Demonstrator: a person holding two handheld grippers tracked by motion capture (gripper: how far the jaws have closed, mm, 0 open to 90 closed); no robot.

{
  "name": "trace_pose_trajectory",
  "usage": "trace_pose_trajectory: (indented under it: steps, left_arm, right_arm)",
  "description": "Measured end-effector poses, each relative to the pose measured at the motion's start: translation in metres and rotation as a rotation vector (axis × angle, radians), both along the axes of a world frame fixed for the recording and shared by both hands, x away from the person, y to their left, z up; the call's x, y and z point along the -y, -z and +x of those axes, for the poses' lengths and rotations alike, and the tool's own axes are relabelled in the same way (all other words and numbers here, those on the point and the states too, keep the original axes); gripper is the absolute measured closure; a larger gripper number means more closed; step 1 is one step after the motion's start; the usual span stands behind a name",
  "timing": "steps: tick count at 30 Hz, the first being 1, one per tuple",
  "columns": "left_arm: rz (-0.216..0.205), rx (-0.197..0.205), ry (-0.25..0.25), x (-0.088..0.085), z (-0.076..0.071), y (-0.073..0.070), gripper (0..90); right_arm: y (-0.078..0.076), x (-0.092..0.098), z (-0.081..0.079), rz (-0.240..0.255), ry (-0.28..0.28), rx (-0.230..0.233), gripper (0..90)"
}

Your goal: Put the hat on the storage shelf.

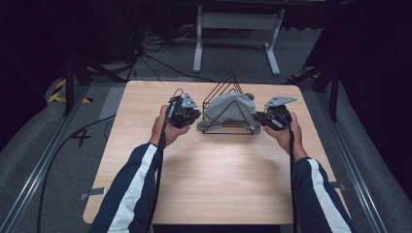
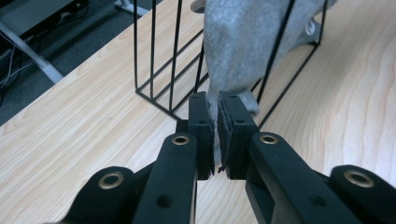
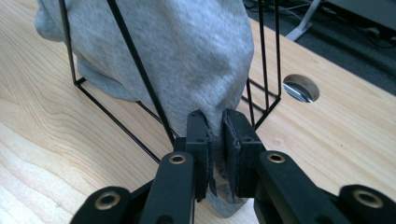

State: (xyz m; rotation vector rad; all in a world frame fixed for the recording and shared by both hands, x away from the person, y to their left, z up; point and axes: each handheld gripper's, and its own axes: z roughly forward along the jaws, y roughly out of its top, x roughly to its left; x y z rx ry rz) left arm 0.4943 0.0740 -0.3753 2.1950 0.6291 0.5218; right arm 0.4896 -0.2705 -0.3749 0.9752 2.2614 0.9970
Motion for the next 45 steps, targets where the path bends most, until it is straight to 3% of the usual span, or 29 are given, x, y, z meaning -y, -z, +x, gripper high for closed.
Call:
trace_pose_trajectory:
  steps: [13,20,22,25,30,33,36,38,41,45]
  left_arm:
    - [0.036,-0.001,-0.015,-0.032,-0.017,-0.005,81.7]
    - [0.059,-0.013,0.016,-0.047,-0.038,0.001,79.3]
    - [0.086,-0.013,0.037,-0.050,-0.046,0.003,77.9]
    - [0.105,-0.020,0.057,-0.057,-0.061,0.008,74.0]
    - [0.147,-0.022,0.054,-0.069,-0.080,0.019,66.4]
    - [0.174,-0.031,0.039,-0.077,-0.089,0.032,59.8]
    - [0.177,-0.045,0.027,-0.082,-0.095,0.041,57.4]
    - [0.184,-0.058,0.008,-0.088,-0.103,0.048,49.6]
    - [0.163,-0.071,0.010,-0.093,-0.108,0.052,45.4]
    - [0.167,-0.082,-0.006,-0.099,-0.113,0.061,34.6]
  right_arm:
    - [-0.016,0.004,-0.015,-0.028,-0.017,0.010,76.5]
    - [-0.018,0.017,-0.032,-0.031,-0.028,-0.007,71.1]
    - [-0.017,0.022,-0.038,-0.041,-0.032,-0.012,69.2]
    - [-0.013,0.032,-0.048,-0.056,-0.023,-0.019,66.2]
    - [-0.005,0.049,-0.069,-0.025,-0.013,-0.033,59.4]
    - [0.006,0.055,-0.081,-0.063,-0.001,-0.034,55.4]
    - [0.013,0.059,-0.089,-0.062,-0.006,-0.035,51.8]
    - [0.022,0.064,-0.102,-0.073,-0.014,-0.033,45.7]
    - [0.029,0.068,-0.111,-0.088,-0.014,-0.032,41.4]
    - [0.037,0.074,-0.121,-0.106,-0.023,-0.035,36.9]
